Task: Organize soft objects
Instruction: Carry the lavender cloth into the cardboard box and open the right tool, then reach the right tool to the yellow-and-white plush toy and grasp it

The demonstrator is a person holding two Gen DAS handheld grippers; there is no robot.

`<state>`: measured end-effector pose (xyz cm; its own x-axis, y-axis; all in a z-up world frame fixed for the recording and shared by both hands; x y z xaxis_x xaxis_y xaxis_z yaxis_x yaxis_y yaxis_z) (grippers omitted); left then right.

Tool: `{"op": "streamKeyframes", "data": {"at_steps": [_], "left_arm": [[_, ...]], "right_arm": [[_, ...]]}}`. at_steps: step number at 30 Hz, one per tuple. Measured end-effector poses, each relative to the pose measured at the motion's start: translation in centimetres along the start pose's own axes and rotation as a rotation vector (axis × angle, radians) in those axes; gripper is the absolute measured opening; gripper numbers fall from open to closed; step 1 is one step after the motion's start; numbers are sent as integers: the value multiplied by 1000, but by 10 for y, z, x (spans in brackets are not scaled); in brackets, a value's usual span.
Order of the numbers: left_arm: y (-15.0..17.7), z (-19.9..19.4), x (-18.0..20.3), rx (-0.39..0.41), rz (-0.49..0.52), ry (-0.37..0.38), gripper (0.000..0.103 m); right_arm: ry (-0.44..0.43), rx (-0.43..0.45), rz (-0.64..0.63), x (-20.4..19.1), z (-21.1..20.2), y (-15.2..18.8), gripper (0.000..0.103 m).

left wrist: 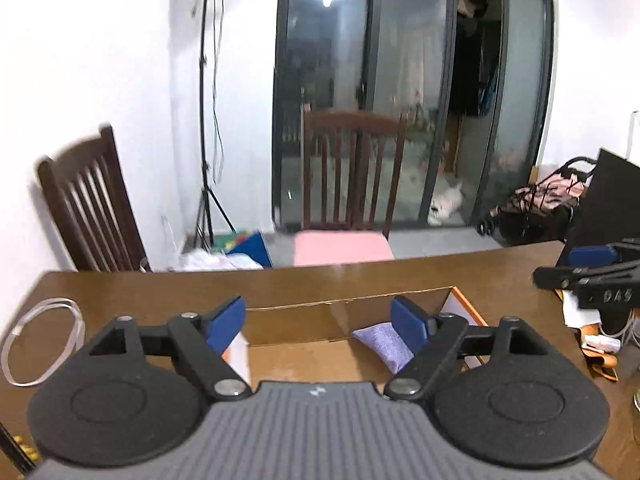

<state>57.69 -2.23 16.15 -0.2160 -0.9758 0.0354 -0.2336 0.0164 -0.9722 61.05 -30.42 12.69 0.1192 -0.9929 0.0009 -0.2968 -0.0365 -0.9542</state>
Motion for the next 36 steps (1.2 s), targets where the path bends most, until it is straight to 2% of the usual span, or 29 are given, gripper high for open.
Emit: {"op": "streamKeyframes", "data": {"at_steps": [2, 5, 9, 11, 16, 19, 21, 24, 26, 28, 32, 34, 36], "left_arm": [[1, -34, -1, 42, 16, -16, 85], [16, -91, 1, 99, 35, -24, 88], [49, -166, 10, 169, 30, -2, 91], [66, -196, 19, 214, 36, 13, 97], [116, -267, 35, 276, 69, 18, 101], [146, -301, 43, 311, 140, -3, 102], [160, -316, 46, 308, 128, 8, 103], [167, -321, 48, 281, 143, 38, 103], [165, -315, 46, 296, 155, 30, 103], [166, -299, 38, 282, 110, 33, 103], [188, -237, 6, 133, -36, 6, 101], [193, -209, -9, 107, -82, -2, 98], [191, -181, -19, 103, -139, 31, 98]], "right_arm": [[-5, 39, -14, -4, -29, -5, 81], [-31, 110, -32, -15, -79, 1, 82], [-108, 215, 10, -35, -153, 26, 84], [-132, 264, 24, -46, -192, 49, 86], [-195, 323, 52, -76, -263, 111, 91], [-206, 317, 48, -96, -291, 152, 91], [-193, 283, 100, -107, -303, 177, 91], [-257, 253, 133, -122, -317, 198, 91], [-255, 245, 106, -129, -315, 199, 91], [-251, 252, 94, -137, -308, 198, 91], [-268, 233, 102, -145, -281, 196, 90], [-275, 219, 103, -150, -256, 193, 88], [-275, 211, 110, -154, -235, 188, 84]]}}
Point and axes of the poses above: each gripper's, at about its wrist camera, not at the fingertips, and z roughly the way its jaws point, x to its right, y to its underside, the point moved 9 cm from there along z, roughly the way its jaws point, and after that the axes turned 15 degrees about x, right-handed, at the moved point
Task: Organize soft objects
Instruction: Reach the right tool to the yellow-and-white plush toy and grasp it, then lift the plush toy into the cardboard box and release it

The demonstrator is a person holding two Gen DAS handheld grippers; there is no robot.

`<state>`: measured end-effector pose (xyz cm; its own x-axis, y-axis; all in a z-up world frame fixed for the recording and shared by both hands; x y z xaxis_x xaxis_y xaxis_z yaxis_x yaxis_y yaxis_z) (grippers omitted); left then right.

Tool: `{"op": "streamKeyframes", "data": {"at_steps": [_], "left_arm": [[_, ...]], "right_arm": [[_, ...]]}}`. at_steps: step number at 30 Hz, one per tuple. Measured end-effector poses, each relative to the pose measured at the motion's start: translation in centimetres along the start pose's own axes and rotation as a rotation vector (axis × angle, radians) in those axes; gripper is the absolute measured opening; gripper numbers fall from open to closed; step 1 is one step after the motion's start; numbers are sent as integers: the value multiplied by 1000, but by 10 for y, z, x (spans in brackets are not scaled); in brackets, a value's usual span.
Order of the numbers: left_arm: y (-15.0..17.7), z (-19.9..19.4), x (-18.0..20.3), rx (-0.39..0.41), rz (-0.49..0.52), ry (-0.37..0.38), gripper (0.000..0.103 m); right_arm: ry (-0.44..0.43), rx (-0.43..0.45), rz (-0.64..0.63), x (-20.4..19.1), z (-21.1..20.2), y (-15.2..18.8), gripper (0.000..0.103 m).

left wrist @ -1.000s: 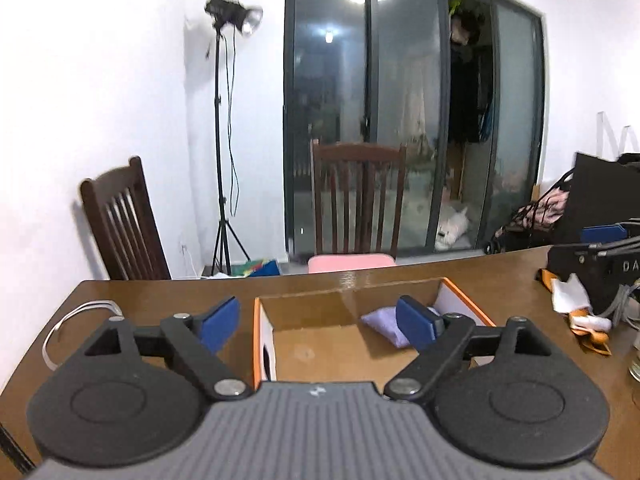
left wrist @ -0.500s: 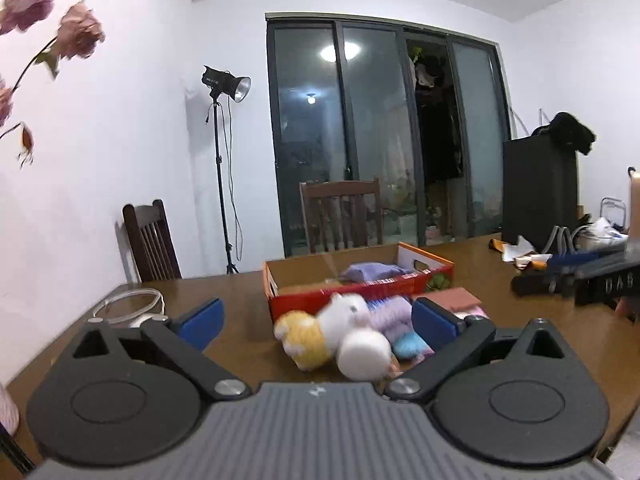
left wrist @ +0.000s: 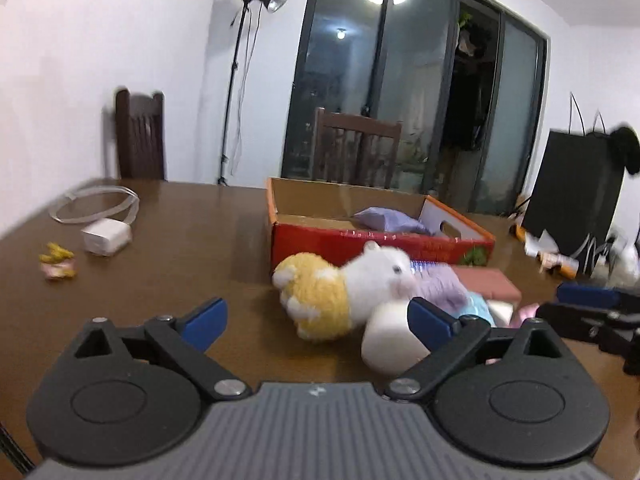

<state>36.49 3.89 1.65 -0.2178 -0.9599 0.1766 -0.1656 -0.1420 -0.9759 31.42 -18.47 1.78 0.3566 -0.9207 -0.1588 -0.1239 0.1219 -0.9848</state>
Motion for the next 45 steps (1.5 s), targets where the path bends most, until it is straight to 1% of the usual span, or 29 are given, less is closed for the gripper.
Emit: {"op": "streamKeyframes", "data": {"at_steps": [1, 3, 5, 6, 7, 8, 9, 10, 11, 12, 13, 16, 17, 19, 20, 22, 24, 27, 29, 31, 34, 37, 39, 40, 41, 42, 43, 44, 45], "left_arm": [[1, 14, -6, -4, -23, 7, 98], [6, 45, -17, -46, -27, -9, 94], [15, 69, -26, -96, -35, -19, 83], [20, 79, -30, -128, -66, -7, 83], [23, 84, -32, -138, -125, 35, 82], [26, 87, -35, -144, -215, 94, 82], [30, 90, -38, -161, -284, 130, 81], [35, 90, -41, -184, -335, 145, 76], [36, 89, -42, -181, -366, 160, 68], [36, 87, -43, -171, -376, 180, 60], [35, 86, -44, -162, -380, 180, 57], [35, 83, -48, -154, -380, 166, 52], [34, 81, -49, -150, -389, 163, 50], [28, 78, -49, -122, -389, 168, 46], [22, 73, -49, -94, -392, 172, 44], [4, 56, -48, -44, -390, 166, 44], [-16, 33, -37, 7, -365, 163, 44], [-27, -9, -17, -6, -313, 146, 44], [-18, -38, -4, -30, -312, 148, 44], [1, -62, 7, -71, -301, 145, 44], [32, -85, 25, -129, -267, 128, 44], [59, -95, 39, -189, -221, 148, 44], [62, -101, 42, -185, -216, 163, 46], [63, -104, 45, -182, -202, 173, 49], [61, -106, 46, -175, -191, 178, 55], [59, -108, 45, -163, -190, 180, 59], [55, -109, 44, -149, -199, 184, 67], [53, -108, 42, -144, -212, 179, 70], [53, -105, 42, -153, -222, 168, 70]], "right_arm": [[-2, -3, 8, 1, 13, -1, 83], [-12, -3, 20, 3, 39, -4, 82], [-12, -8, 31, 5, 67, -6, 82], [-17, -11, 44, 5, 80, -6, 80], [-21, -20, 62, 5, 93, -5, 76], [-30, -27, 79, 5, 105, -4, 70], [-38, -34, 102, 4, 117, -2, 67], [-39, -45, 117, 4, 126, 2, 59], [-44, -59, 132, 3, 134, 6, 49], [-48, -74, 148, 2, 141, 10, 44], [-56, -93, 167, 1, 146, 15, 38], [-31, -103, 156, 1, 152, 24, 27], [-31, -104, 164, 2, 153, 24, 26], [-33, -104, 191, 5, 152, 23, 24], [-29, -102, 189, 5, 151, 20, 24], [-39, -77, 187, 1, 141, 9, 24], [-60, -45, 166, -9, 127, -5, 24], [-94, 4, 141, -25, 90, -27, 24], [-118, 7, 130, -34, 60, -29, 24], [-134, -19, 131, -36, 30, -16, 25], [-116, -128, 156, -34, -2, 19, 25], [-95, -192, 157, -30, -26, 46, 25], [-90, -231, 186, -25, -36, 59, 27], [-88, -235, 199, -23, -41, 64, 28], [-87, -237, 209, -21, -47, 66, 29], [-80, -235, 215, -19, -50, 67, 31], [-73, -224, 221, -17, -51, 65, 41], [-67, -208, 230, -17, -52, 63, 51], [-65, -194, 241, -16, -53, 62, 54]]}}
Point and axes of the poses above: each gripper's, at about its wrist camera, not at the fingertips, and z roughly the way its jaws point, x to its right, y to its underside, the point moved 9 cm from there along z, roughly the way its jaws point, and after that the axes turned 15 degrees about x, right-handed, at the moved point
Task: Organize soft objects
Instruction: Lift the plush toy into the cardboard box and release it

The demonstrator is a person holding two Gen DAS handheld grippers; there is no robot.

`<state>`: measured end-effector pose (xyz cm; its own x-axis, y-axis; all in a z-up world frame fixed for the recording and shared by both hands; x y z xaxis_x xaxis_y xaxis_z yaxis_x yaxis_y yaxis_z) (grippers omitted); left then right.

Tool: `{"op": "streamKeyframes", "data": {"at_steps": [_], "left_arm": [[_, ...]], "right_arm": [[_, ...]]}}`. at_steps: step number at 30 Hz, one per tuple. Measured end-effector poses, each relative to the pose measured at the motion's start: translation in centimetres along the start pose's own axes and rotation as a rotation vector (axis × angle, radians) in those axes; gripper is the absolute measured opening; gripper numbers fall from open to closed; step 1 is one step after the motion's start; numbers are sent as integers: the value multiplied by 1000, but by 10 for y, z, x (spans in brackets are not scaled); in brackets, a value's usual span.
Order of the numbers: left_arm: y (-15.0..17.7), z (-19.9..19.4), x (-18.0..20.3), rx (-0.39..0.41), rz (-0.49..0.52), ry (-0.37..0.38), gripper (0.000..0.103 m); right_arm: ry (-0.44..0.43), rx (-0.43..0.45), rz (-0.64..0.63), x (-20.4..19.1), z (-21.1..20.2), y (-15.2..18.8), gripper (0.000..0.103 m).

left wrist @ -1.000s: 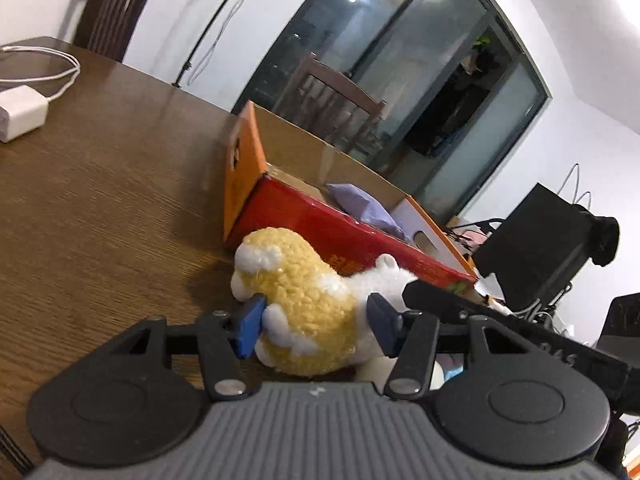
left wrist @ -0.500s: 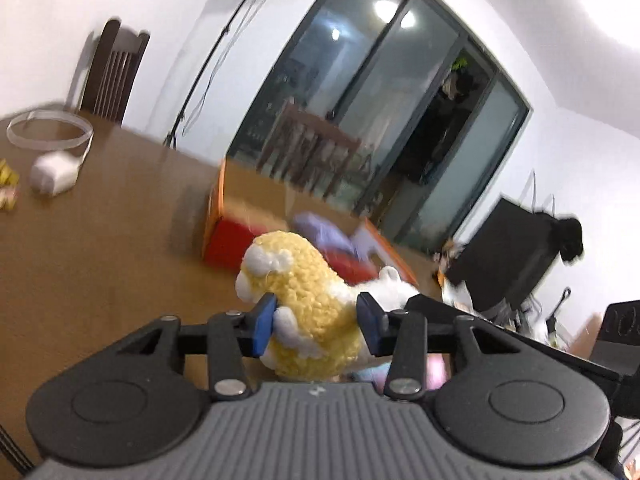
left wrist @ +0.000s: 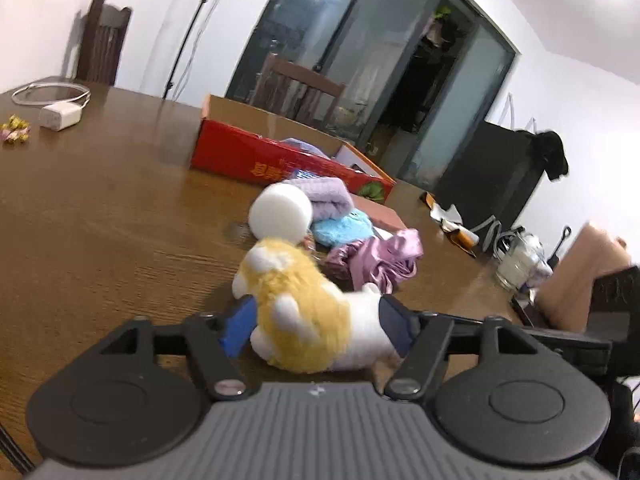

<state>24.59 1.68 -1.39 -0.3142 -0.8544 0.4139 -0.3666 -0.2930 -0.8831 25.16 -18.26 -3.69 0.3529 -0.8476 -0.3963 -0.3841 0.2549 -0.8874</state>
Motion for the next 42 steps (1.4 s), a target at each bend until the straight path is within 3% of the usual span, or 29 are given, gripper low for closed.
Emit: {"op": "streamKeyframes", "data": {"at_steps": [6, 7, 8, 9, 11, 15, 18, 21, 24, 27, 31, 35, 38, 42], "left_arm": [[2, 26, -21, -64, -82, -45, 72], [3, 29, -24, -79, -112, -34, 70], [4, 31, -26, -96, -133, -23, 56], [6, 33, -25, -110, -143, -2, 55], [3, 32, -23, -103, -115, -2, 50], [-20, 31, -14, -59, -86, 16, 50], [-66, 53, -8, 24, -44, 62, 50], [-129, 96, -2, 131, 44, 112, 50], [-171, 161, -14, 135, 97, 94, 50], [-186, 225, -34, 74, 121, 0, 50], [-170, 280, -64, -60, 121, -100, 50], [-154, 288, -84, -126, 160, -134, 51], [-143, 284, -83, -175, 202, -115, 51], [-141, 273, -83, -174, 233, -129, 55]], "right_arm": [[3, 5, 55, 7, 19, 2, 55], [2, 1, 77, 9, 23, 2, 55], [-8, -5, 96, 11, 27, 3, 54], [-18, -15, 118, 11, 30, 5, 54], [-54, -38, 152, 11, 36, 8, 44], [-84, -37, 111, 1, 38, -3, 43], [-101, 27, 49, -8, 45, -41, 43], [-102, 123, -16, -8, 70, -105, 43], [-89, 155, 3, 11, 121, -160, 43], [-34, 95, 22, 39, 196, -188, 43], [36, -31, 55, 68, 269, -181, 43], [38, -142, 112, 85, 298, -153, 39], [14, -180, 107, 82, 302, -138, 34], [29, -207, 54, 77, 311, -132, 35]]}}
Point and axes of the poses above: each gripper's, at about its wrist camera, not at the fingertips, and z roughly the way its jaws point, x to its right, y to its underside, the point moved 9 cm from there along z, roughly the way its jaws point, and after that the axes turned 15 degrees about x, right-handed, at the moved point
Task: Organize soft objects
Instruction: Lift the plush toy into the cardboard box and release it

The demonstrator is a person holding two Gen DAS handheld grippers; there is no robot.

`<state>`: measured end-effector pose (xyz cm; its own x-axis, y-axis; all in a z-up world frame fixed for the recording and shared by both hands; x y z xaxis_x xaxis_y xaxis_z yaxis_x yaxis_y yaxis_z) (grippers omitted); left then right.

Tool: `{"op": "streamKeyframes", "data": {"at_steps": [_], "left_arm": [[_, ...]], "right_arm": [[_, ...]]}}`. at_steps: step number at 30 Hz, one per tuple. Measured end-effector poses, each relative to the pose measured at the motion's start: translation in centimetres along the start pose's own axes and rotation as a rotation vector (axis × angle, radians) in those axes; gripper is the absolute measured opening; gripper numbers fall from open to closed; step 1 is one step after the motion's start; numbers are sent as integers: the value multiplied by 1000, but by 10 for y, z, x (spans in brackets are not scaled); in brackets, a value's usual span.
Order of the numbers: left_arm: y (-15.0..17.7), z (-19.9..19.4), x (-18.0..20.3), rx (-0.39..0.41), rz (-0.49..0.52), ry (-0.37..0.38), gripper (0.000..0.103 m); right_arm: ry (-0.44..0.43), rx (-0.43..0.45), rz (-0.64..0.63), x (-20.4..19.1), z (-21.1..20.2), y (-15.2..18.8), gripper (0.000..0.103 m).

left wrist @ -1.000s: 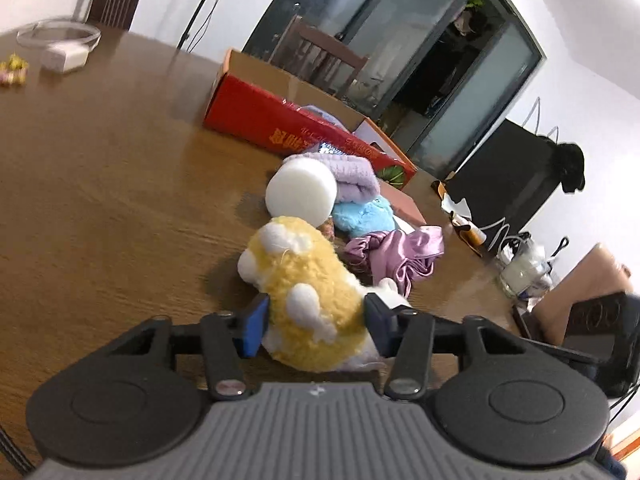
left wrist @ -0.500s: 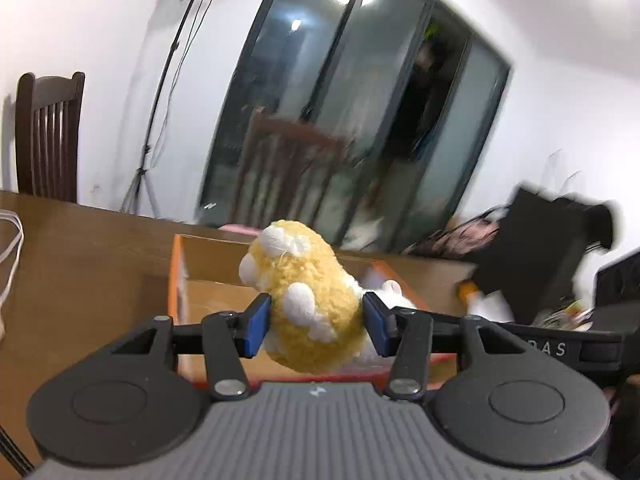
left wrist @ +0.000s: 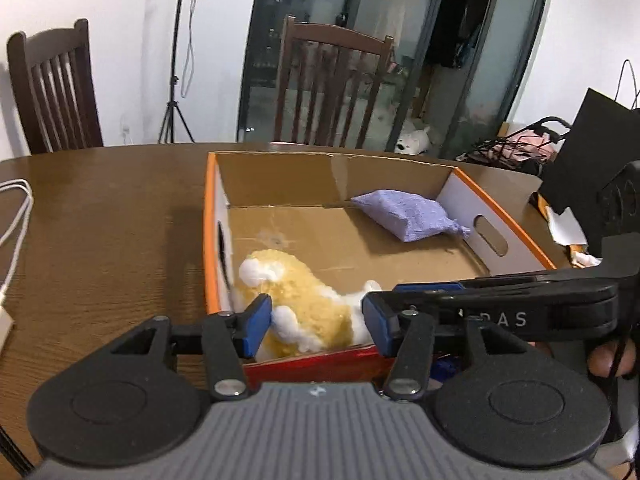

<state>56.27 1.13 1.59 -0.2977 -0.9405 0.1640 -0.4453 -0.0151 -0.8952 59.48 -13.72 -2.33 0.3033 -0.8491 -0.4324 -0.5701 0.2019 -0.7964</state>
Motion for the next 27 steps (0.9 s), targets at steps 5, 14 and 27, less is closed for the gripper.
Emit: {"op": "streamKeyframes", "data": {"at_steps": [5, 14, 27], "left_arm": [[-21, -24, -10, 47, 9, -39, 59], [-53, -105, 5, 209, 100, -77, 81], [-35, -166, 48, 281, 122, -86, 84]], "right_arm": [[-29, 10, -25, -11, -18, -10, 35], [99, 216, -223, 7, -133, -65, 57], [199, 373, -306, 24, -240, -49, 63]]}}
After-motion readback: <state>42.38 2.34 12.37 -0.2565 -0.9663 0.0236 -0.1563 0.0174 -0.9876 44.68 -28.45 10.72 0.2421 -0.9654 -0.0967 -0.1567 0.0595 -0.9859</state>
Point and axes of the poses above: each gripper's, at about its wrist camera, not at the fingertips, and z roughly the way its jaws point, x to its right, y to its underside, the point moved 9 cm from there along z, roughly the way its jaws point, and after that the axes turned 15 degrees about x, right-handed, at the moved point
